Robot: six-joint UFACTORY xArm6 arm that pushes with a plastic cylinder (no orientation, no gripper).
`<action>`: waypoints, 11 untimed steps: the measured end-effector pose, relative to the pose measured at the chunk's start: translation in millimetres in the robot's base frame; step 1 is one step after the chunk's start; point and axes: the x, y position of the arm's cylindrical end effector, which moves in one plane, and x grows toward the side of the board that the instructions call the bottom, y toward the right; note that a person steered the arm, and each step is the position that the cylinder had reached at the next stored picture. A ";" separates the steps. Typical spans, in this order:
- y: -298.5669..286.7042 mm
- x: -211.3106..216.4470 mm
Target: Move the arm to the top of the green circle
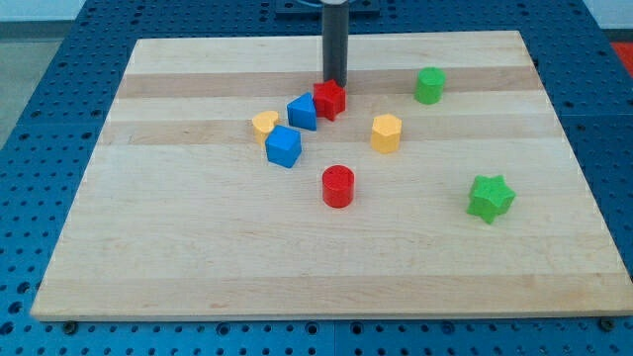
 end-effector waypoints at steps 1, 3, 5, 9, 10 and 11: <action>-1.2 24.9; -3.1 23.8; -33.2 21.0; -32.2 43.5; -7.3 -9.9; 71.5 -72.2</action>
